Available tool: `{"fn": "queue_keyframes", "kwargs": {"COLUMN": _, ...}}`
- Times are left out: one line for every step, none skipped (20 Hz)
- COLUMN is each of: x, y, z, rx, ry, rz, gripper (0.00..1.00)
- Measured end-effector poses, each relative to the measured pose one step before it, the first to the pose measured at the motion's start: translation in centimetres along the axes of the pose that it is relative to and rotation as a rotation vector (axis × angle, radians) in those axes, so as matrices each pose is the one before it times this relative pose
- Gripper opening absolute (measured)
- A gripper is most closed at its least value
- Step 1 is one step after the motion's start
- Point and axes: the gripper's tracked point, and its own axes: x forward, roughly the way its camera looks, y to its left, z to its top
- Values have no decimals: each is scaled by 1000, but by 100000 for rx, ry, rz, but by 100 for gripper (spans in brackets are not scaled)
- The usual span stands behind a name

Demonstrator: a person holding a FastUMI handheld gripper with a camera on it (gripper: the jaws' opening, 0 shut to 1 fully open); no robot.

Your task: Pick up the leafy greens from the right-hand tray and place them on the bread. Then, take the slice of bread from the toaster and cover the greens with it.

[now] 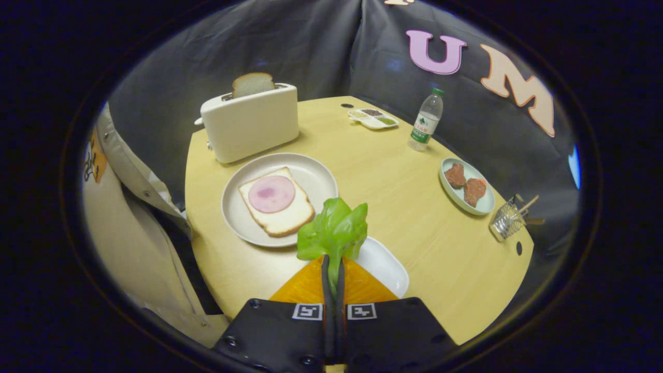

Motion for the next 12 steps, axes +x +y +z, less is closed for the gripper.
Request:
{"fn": "queue_keyframes", "kwargs": {"x": 113, "y": 595, "z": 576, "rx": -296, "ry": -273, "rz": 389, "gripper": 4}}
{"fn": "queue_keyframes", "kwargs": {"x": 180, "y": 483, "z": 572, "rx": -393, "ry": -220, "rz": 396, "gripper": 4}}
{"fn": "queue_keyframes", "kwargs": {"x": 228, "y": 586, "z": 526, "rx": -416, "ry": -203, "rz": 389, "gripper": 4}}
{"fn": "queue_keyframes", "kwargs": {"x": 387, "y": 433, "z": 531, "rx": -290, "ry": 65, "rz": 296, "gripper": 4}}
{"fn": "queue_keyframes", "kwargs": {"x": 271, "y": 544, "z": 381, "rx": -249, "ry": -9, "rz": 563, "gripper": 4}}
{"fn": "queue_keyframes", "kwargs": {"x": 329, "y": 453, "z": 540, "rx": -407, "ry": -227, "rz": 560, "gripper": 4}}
{"fn": "queue_keyframes", "kwargs": {"x": 413, "y": 503, "z": 433, "rx": -482, "ry": -22, "rz": 671, "gripper": 4}}
{"fn": "queue_keyframes", "kwargs": {"x": 365, "y": 436, "z": 386, "rx": -718, "ry": 21, "rz": 726, "gripper": 4}}
{"fn": "queue_keyframes", "kwargs": {"x": 405, "y": 309, "z": 515, "rx": -593, "ry": -60, "rz": 704, "gripper": 4}}
{"fn": "queue_keyframes", "kwargs": {"x": 477, "y": 332, "z": 373, "rx": -171, "ry": 283, "rz": 1141, "gripper": 4}}
{"fn": "queue_keyframes", "kwargs": {"x": 580, "y": 445, "z": 435, "rx": -464, "ry": -137, "rz": 811, "gripper": 4}}
{"fn": "queue_keyframes", "kwargs": {"x": 347, "y": 386, "z": 564, "rx": -423, "ry": -108, "rz": 1091, "gripper": 4}}
